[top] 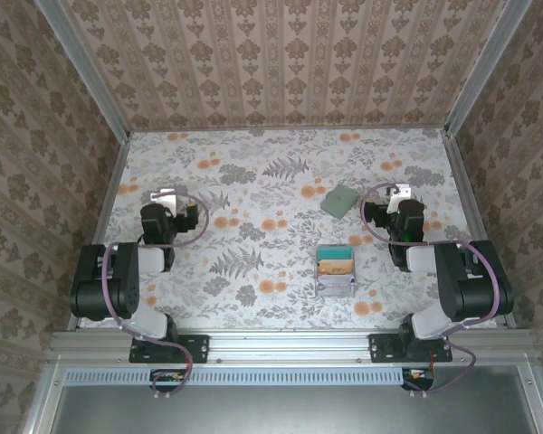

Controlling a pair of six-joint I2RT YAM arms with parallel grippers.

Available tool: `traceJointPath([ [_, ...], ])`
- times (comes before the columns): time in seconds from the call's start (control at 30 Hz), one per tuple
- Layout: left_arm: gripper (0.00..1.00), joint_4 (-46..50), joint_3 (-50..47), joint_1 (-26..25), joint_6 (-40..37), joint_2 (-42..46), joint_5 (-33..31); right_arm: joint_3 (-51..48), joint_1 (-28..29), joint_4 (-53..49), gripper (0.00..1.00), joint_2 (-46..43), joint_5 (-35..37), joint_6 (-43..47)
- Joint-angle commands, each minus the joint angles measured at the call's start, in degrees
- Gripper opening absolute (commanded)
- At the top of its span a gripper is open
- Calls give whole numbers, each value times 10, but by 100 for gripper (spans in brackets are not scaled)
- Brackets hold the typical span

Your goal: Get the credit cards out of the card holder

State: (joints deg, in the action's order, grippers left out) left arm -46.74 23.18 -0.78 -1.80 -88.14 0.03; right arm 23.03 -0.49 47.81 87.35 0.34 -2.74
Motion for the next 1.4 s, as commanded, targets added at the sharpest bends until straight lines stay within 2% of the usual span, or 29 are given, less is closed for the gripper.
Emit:
traceJointPath([
  [0.0,100,-14,3,-2,-14,2,1,6,0,5,100,1,-9,6],
  [0.67,100,-10,5,8,-8,4,19,6,1,6,100,2,-7,6],
  [0.73,100,4,11,8,-4,13,6,3,1,11,100,-4,-5,6],
  [0.83,100,174,72,11,15,80,-43,0,5,-26,100,-51,11,6],
  [0.97,100,324,139,11,48,164,-90,49,6,-206,100,-140,80,-47],
  [1.07,100,467,217,15,120,207,-105,77,5,-298,100,-190,132,-104],
  [1.13,100,579,273,18,223,222,-154,81,5,-325,100,-226,147,-154],
  [1.17,100,625,298,23,254,226,-159,85,4,-348,100,-247,163,-190],
  [1.2,100,643,309,28,256,230,-139,88,4,-369,100,-264,178,-224],
  [1.27,100,666,315,27,268,237,-126,96,0,-411,100,-304,161,-260],
  [1.37,100,689,314,12,287,246,-100,121,0,-487,100,-342,80,-271],
])
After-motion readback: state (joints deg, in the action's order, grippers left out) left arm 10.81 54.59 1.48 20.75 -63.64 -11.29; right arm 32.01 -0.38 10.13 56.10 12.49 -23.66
